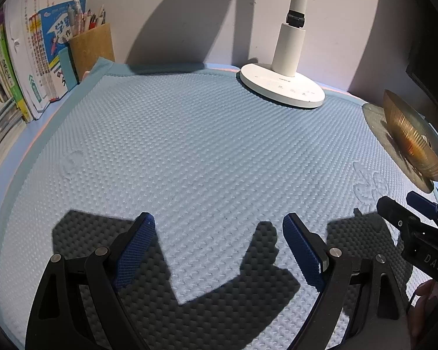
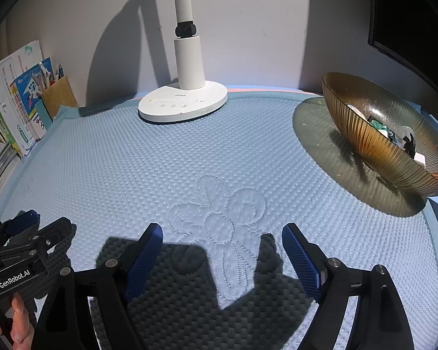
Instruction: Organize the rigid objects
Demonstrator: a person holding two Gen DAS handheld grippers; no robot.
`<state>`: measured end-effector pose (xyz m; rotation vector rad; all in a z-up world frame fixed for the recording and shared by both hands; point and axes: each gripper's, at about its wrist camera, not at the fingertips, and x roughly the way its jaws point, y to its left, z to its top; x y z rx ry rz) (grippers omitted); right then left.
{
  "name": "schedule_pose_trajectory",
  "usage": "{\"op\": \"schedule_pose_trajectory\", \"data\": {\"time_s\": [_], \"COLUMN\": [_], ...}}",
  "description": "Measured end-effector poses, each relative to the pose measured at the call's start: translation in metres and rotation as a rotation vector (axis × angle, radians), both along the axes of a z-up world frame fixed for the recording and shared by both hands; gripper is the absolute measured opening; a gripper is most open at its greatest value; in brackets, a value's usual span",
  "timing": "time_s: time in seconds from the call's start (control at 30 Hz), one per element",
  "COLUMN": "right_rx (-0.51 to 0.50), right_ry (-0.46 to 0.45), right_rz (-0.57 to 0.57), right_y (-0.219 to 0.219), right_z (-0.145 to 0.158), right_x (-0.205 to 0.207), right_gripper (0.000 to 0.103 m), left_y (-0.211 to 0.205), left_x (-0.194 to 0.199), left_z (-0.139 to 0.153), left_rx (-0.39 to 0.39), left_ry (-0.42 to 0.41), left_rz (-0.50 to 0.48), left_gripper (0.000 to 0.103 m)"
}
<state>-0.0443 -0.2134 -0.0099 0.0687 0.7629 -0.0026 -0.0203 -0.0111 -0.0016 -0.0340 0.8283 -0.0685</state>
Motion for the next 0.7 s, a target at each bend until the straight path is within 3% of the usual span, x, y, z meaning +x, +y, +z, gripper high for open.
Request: {"op": "schedule_pose_trajectory", "data": {"time_s": [0.7], "right_rx": [0.002], "right_ry": [0.013], "right_rz": [0.009], "right_y": [0.0026], "right_z": [-0.0014], "right_x": [0.0022], "right_gripper": [0.083], "left_y": [-0.0002], "left_x": [0.0010], "left_z": [-0.0041], "left_rx": [0.009], "left_ry": [0.022], "left_rz": [0.026], "left_gripper": [0.089]}}
